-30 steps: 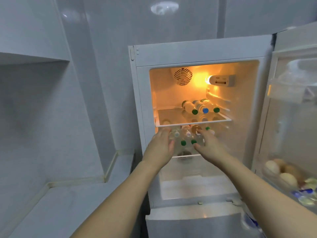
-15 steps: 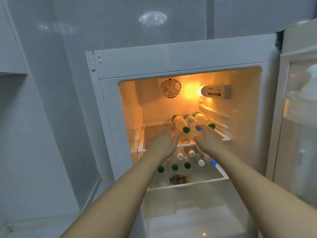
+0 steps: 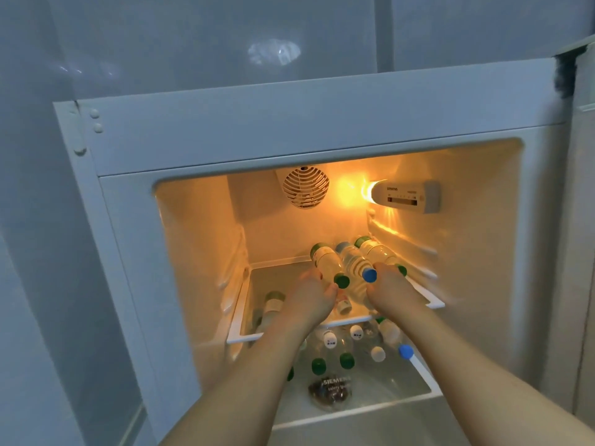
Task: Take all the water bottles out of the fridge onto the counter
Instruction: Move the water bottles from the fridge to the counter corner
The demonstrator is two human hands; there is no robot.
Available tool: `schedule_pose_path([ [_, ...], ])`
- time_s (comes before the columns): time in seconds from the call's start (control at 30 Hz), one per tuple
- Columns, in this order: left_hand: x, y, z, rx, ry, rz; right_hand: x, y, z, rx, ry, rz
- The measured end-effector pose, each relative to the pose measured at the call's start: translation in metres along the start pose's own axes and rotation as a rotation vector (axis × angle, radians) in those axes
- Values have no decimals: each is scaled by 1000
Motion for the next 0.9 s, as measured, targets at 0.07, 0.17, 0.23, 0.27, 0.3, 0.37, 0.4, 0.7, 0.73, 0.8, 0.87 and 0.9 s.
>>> schedule_pose_path([
  [0.07,14,-8,-5,-26,21,-11,9,-5,3,-33,13,-4],
  [0.17,30,-23,-17,-39,79,-41,22,-13,7,-90,44,9],
  [0.23,37,-32,-23,-25,83,-57,29,-19,9,-110,62,12],
  [0.27,41,-36,-25,-19,81,-55,32,-22,10,-119,67,15],
  [0.3,44,-38,-27,-20,78,-46,34,-22,10,-125,69,19],
  [0.37,50,-41,-28,-6,70,-20,39,-23,9,-141,81,35],
  [0.4,55,-45,-28,18,67,-11,44,-26,9,-166,87,44],
  [0.7,75,-57,-33,276,45,83,62,-41,11,-286,79,85],
  [0.73,77,-58,-33,287,56,96,64,-42,12,-275,80,91],
  [0.8,80,-59,-32,290,85,130,68,-44,14,-255,86,107],
  [0.87,78,-57,-32,275,129,179,69,-44,15,-251,97,116],
  [0.9,77,-56,-33,257,156,204,69,-45,15,-251,106,120],
])
Point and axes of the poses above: each hand's wrist, its own x-axis towards the middle knuckle, its own y-axis out of the back of the hand, z = x × y, the point moved 1 cm from there along x, towards the middle knuckle
